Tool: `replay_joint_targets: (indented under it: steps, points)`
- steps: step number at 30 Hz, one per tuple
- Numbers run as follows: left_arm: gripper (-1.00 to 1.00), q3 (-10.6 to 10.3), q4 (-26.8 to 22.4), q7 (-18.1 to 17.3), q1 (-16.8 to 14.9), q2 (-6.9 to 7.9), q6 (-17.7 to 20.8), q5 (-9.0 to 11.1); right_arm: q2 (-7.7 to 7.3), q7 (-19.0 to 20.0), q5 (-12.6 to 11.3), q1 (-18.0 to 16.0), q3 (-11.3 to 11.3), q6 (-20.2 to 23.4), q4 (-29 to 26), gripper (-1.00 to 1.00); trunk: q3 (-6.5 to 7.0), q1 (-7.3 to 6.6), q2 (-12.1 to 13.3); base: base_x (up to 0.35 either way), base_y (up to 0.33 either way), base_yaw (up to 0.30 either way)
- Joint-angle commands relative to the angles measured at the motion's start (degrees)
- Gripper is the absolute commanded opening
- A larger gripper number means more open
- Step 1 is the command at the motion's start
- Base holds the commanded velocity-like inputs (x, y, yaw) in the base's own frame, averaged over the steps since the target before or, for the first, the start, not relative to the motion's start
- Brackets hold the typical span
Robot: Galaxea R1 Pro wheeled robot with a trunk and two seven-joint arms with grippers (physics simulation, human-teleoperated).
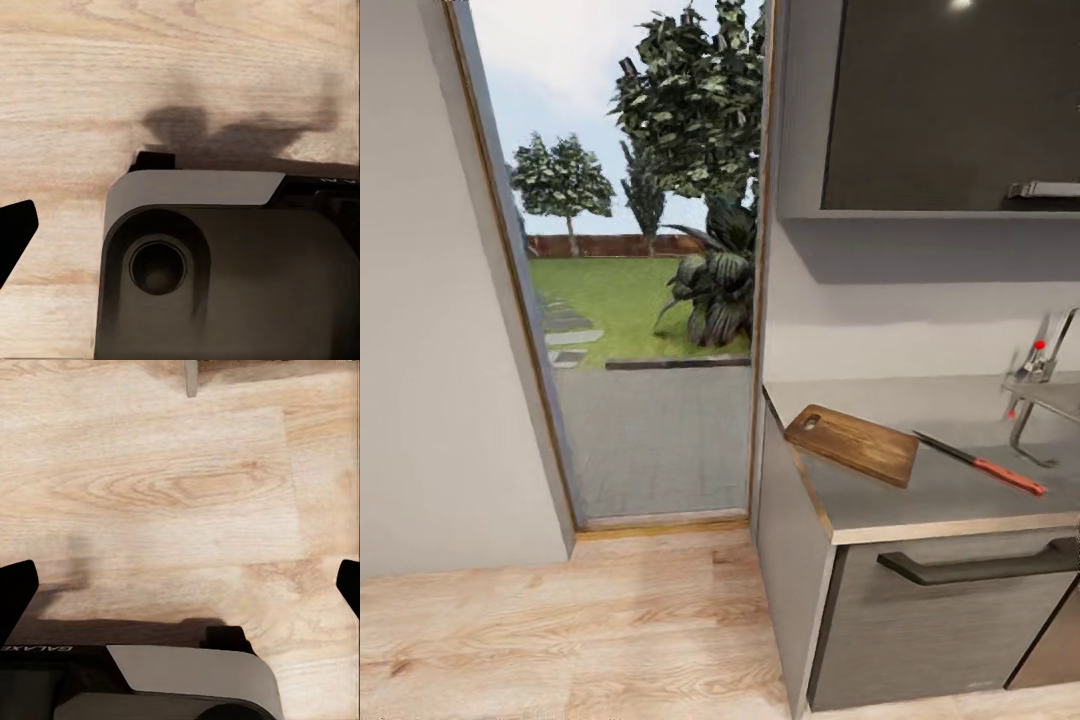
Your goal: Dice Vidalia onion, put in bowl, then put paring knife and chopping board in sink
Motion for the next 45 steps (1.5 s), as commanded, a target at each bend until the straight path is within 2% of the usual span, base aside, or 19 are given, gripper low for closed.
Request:
replay_joint_targets:
  steps: [1, 26, 45]
  points:
    - [1.0, 0.04, -0.05, 0.0, 0.01, -0.01, -0.09, 0.45, 0.01, -0.02, -0.03, -0.01, -0.01, -0.14, 0.0, 1.0, -0.05, 0.0, -0.02, 0.0, -0.309, 0.109]
    - [1.0, 0.04, -0.05, 0.0, 0.01, -0.03, -0.09, 0.45, 0.01, -0.02, -0.03, -0.01, -0.01, -0.14, -0.07, 1.0, -0.05, 0.0, -0.02, 0.0, -0.309, 0.101]
    - [1.0, 0.13, -0.05, -0.01, 0.01, 0.21, -0.09, 0.45, -0.19, -0.08, 0.16, -0.01, -0.03, -0.57, -0.4, 1.0, -0.05, 0.0, -0.02, 0.0, -0.267, -0.057]
